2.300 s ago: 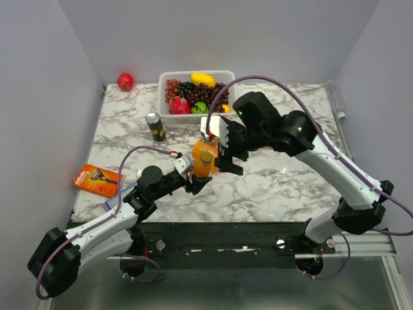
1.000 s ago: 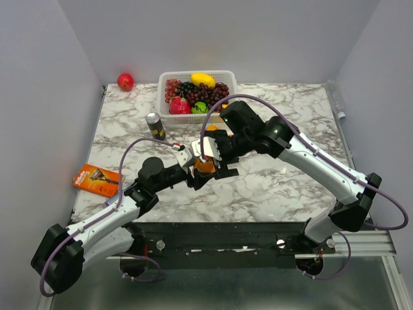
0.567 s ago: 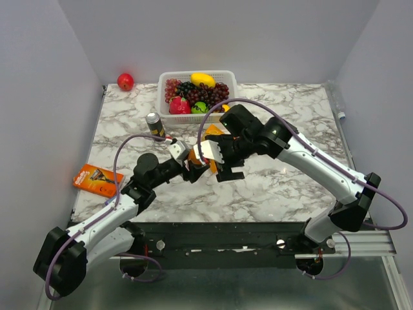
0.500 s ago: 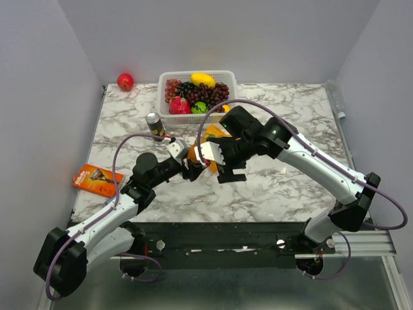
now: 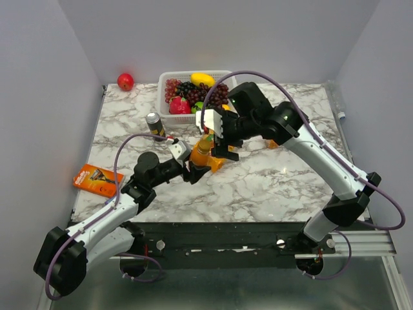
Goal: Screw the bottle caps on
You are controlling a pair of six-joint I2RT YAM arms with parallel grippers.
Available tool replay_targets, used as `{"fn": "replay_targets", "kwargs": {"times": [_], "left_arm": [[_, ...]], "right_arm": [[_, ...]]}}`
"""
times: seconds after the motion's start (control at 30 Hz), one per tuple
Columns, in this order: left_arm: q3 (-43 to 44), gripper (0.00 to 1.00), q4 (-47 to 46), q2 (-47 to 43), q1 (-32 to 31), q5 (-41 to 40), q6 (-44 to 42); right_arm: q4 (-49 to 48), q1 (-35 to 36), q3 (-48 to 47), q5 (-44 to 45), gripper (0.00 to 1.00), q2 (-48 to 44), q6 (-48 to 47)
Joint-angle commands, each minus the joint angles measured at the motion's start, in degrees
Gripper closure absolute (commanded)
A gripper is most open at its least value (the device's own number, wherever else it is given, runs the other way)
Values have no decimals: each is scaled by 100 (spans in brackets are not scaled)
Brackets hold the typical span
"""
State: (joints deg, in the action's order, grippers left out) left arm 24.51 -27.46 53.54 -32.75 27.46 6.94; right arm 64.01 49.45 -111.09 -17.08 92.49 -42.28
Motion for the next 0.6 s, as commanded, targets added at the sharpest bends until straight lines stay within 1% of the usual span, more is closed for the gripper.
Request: {"fn": "replay_targets", "kwargs": {"times": [0.0,0.07,0.1,0.2,0.57], "left_arm": [[212,100,39,51,-47,321,-131],[247,100,57,60,-56,365,-149],[264,100,57,86,-56,374,-158],[308,100,92,122,-56,444,-149],[379,100,145,210,-117,567,-131]], "right_arm": [[-326,21,174,-637,1,-63,-559],[-406,82,350,-963,0,-195,-833],[-468,108,534,-1007,0,-231,-1060],[-591,231,781,-955,0,-293,-1352],[-776,399,773,-771,0,-152,-1432]]}}
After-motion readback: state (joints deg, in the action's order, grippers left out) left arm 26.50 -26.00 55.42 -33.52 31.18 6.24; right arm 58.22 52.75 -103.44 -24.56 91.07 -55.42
